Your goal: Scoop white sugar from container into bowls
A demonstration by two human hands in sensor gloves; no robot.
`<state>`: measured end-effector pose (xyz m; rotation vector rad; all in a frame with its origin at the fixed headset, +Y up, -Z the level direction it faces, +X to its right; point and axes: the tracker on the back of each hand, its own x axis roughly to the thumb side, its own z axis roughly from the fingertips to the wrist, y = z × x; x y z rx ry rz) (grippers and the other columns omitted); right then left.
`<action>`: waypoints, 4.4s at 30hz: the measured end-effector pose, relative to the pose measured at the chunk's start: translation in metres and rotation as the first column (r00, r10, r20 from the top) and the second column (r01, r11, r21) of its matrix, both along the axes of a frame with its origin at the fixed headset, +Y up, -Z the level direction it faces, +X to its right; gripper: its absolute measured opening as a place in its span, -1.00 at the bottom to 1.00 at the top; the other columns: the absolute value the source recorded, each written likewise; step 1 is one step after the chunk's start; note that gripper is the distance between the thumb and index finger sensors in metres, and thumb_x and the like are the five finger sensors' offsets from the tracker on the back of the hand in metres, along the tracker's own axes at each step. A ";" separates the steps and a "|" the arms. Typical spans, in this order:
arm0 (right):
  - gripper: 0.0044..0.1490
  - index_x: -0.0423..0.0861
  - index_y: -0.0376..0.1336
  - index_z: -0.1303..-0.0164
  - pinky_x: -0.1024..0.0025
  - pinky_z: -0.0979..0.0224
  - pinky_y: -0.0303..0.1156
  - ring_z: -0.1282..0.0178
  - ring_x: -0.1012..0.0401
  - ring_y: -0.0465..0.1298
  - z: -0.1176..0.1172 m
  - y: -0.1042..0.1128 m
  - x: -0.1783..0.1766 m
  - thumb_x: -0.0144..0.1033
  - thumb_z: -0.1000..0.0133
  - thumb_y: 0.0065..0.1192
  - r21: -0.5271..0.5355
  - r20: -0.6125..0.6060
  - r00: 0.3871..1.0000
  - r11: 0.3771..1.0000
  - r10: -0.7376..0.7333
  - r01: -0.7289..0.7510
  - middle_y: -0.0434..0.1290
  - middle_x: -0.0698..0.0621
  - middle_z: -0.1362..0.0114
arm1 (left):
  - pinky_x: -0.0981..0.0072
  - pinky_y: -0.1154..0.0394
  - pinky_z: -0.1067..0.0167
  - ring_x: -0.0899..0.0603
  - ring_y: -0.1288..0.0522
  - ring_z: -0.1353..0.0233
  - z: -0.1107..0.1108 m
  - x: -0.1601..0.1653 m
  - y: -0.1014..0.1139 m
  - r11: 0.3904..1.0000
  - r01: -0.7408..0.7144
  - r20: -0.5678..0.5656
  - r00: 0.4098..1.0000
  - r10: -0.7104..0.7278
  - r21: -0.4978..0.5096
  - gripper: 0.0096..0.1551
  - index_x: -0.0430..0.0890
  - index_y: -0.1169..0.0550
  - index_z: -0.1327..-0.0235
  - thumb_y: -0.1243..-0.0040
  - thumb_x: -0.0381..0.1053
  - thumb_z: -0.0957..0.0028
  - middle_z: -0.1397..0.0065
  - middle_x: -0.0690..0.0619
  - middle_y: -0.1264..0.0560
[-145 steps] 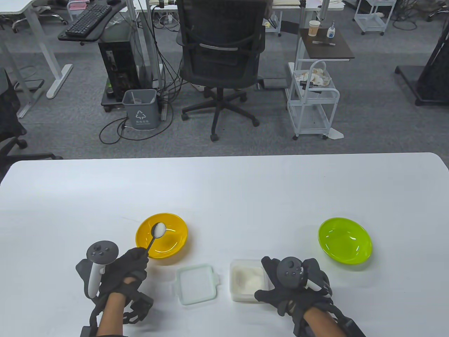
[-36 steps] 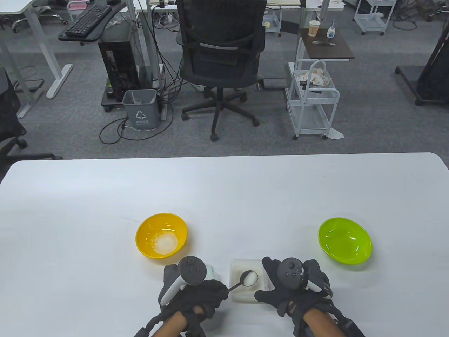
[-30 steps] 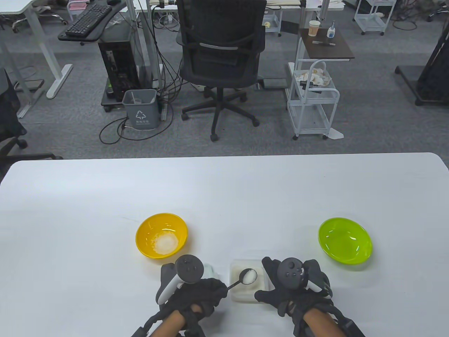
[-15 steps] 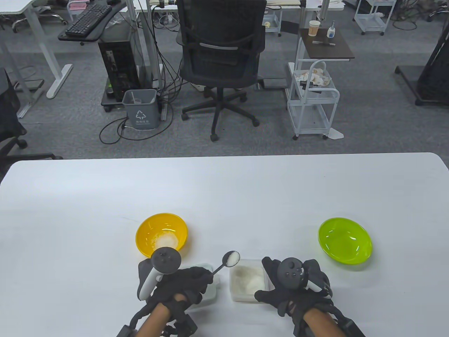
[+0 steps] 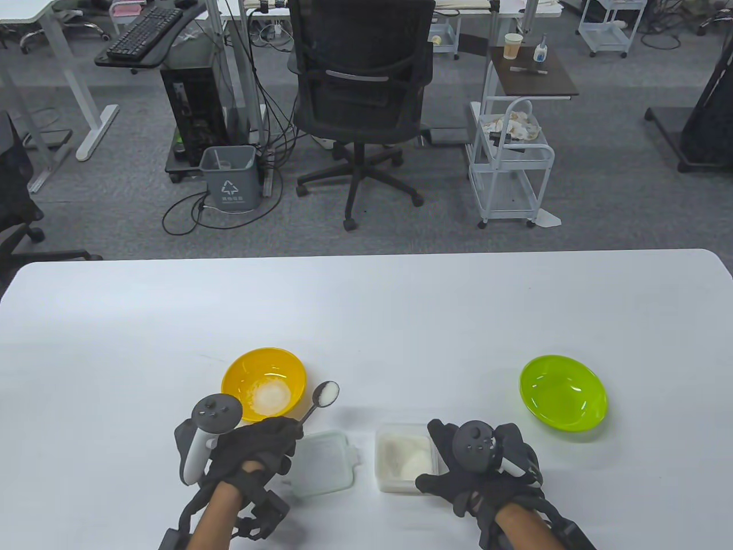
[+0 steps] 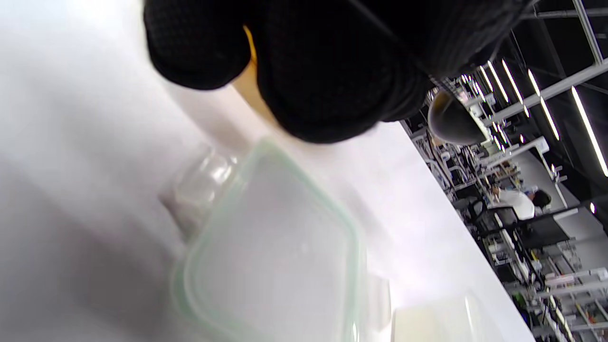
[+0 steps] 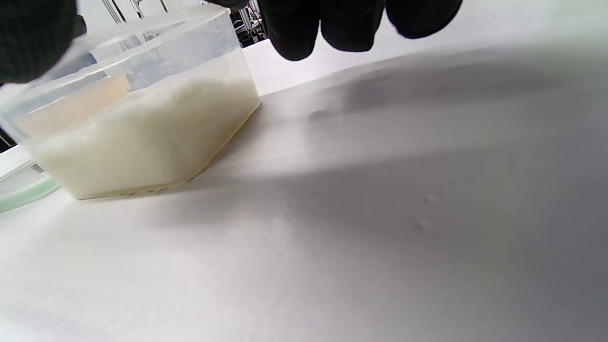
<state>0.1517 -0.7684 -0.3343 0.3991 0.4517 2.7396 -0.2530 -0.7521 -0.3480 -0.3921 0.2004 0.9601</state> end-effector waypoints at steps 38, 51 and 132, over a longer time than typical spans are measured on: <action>0.25 0.14 -0.30 -0.65 -0.23 -0.66 0.04 -0.76 -0.20 0.02 0.000 0.000 0.000 0.50 0.05 0.13 -0.004 -0.006 1.000 1.000 0.006 -0.006 -0.06 -0.19 -0.76 | 0.10 -0.54 -0.24 0.13 -0.69 0.00 0.008 0.000 0.025 0.198 0.970 -0.350 0.236 -0.906 0.139 -0.42 0.38 -0.53 -0.27 -0.29 0.12 0.09 -0.31 0.24 -0.54; 0.23 0.13 -0.27 -0.65 -0.22 -0.65 0.05 -0.75 -0.21 0.02 0.001 0.001 -0.001 0.49 0.04 0.14 0.017 0.001 1.000 1.000 0.015 -0.015 -0.05 -0.20 -0.76 | 0.10 -0.54 -0.28 0.16 -0.67 -0.06 0.010 0.040 0.034 0.437 0.861 -0.237 0.496 -0.835 0.261 -0.39 0.22 -0.48 -0.38 -0.17 0.05 0.03 -0.37 0.18 -0.49; -0.51 0.20 0.27 -0.31 0.02 -0.37 0.42 0.07 0.09 0.62 0.020 0.074 0.002 -0.14 -0.14 0.14 0.457 0.109 0.989 0.878 0.104 -0.143 0.51 -0.04 -0.24 | -0.22 0.05 -0.66 -0.25 -0.02 -0.81 0.014 0.156 -0.008 0.815 0.407 0.403 0.721 -0.564 0.412 0.17 0.33 0.05 -0.66 -0.06 0.61 0.23 -0.79 0.07 0.15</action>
